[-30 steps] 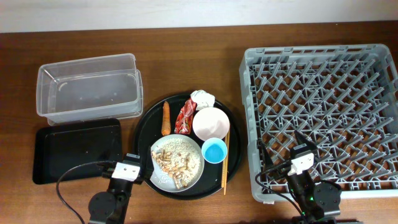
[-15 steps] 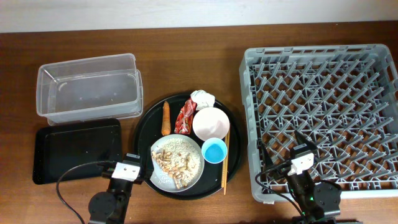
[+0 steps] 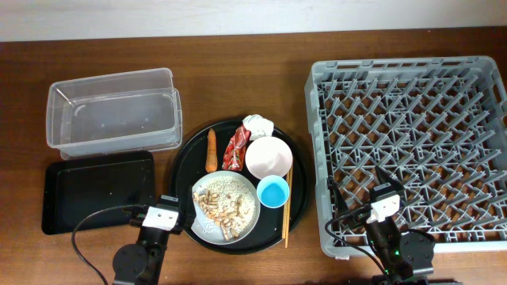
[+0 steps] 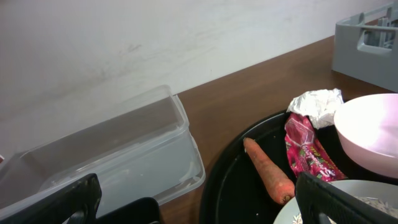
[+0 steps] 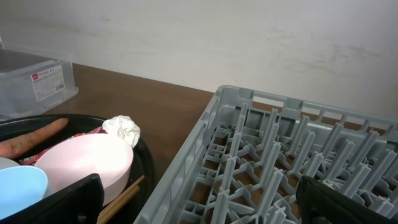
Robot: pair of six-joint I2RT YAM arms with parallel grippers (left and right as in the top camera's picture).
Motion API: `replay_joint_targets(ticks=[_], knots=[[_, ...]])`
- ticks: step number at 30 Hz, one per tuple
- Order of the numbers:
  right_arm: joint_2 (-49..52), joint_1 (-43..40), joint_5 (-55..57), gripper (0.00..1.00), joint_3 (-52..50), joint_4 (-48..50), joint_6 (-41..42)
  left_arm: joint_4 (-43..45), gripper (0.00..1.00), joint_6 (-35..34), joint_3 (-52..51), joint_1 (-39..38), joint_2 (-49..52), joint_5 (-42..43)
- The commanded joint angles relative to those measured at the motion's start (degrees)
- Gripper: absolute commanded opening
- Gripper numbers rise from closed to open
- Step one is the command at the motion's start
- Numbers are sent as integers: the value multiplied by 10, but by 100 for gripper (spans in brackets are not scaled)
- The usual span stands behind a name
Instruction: Sort waste into correct bins and load items into the dishwasher rack
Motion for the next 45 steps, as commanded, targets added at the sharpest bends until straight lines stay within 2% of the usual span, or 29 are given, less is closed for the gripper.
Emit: replay_joint_targets(ticks=[1,40,45], knots=[[-4,-4,-7,98,-5,1,4,-3,99,5,-1,2,-1,8],[-4,-4,-7,98,-5,1,4,-3,99,5,-1,2,-1,8],[-4,-4,-7,98,-5,1,4,-1,99,7,-1,2,-1,-24]])
